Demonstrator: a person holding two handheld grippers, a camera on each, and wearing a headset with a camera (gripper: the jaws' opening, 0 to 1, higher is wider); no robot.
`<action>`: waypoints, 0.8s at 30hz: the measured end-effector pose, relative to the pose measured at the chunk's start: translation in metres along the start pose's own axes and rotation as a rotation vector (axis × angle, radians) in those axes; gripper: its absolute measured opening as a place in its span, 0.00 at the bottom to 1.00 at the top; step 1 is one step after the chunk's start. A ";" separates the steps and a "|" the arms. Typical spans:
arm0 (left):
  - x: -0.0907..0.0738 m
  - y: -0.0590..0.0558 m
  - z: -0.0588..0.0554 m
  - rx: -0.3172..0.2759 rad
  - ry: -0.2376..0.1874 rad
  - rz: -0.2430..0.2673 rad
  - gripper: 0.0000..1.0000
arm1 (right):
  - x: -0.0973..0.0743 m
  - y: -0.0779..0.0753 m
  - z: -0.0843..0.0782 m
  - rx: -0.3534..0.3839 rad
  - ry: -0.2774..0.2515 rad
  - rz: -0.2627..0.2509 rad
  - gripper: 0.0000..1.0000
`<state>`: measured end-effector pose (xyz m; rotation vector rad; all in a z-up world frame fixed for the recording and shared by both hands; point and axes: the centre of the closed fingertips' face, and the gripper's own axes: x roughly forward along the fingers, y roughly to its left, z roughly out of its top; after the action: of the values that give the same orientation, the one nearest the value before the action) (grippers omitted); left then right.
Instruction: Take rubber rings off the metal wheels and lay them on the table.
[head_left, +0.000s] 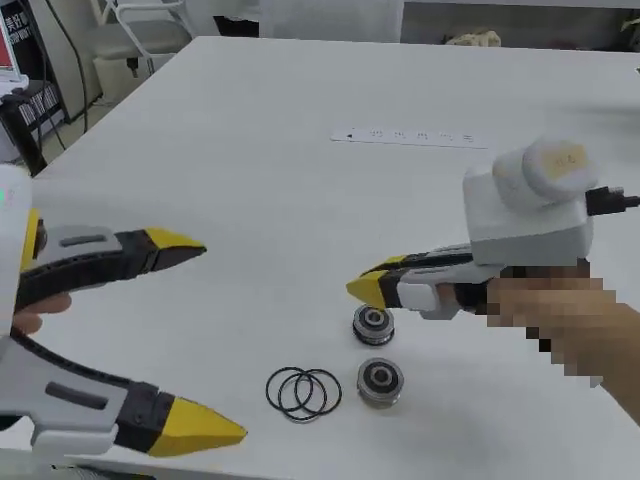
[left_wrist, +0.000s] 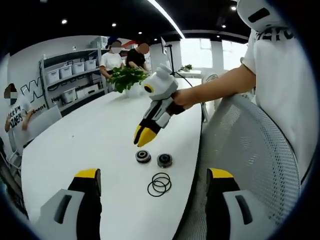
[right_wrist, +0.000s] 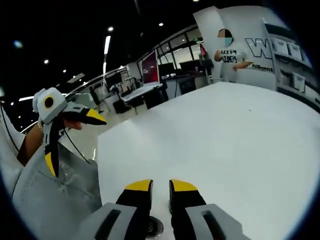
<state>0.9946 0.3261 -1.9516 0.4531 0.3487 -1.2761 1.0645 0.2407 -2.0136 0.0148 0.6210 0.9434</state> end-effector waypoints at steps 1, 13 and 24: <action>0.003 0.002 0.006 0.035 0.002 -0.013 0.79 | 0.000 -0.002 -0.004 -0.002 0.006 -0.001 0.11; 0.062 0.040 0.055 0.163 -0.072 -0.046 0.64 | -0.001 -0.030 -0.038 -0.095 0.096 -0.061 0.21; 0.130 0.045 0.031 0.155 -0.083 -0.114 0.40 | 0.004 -0.035 -0.059 -0.120 0.158 -0.044 0.23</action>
<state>1.0721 0.2123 -1.9833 0.5156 0.2090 -1.4349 1.0629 0.2077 -2.0744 -0.1815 0.7069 0.9432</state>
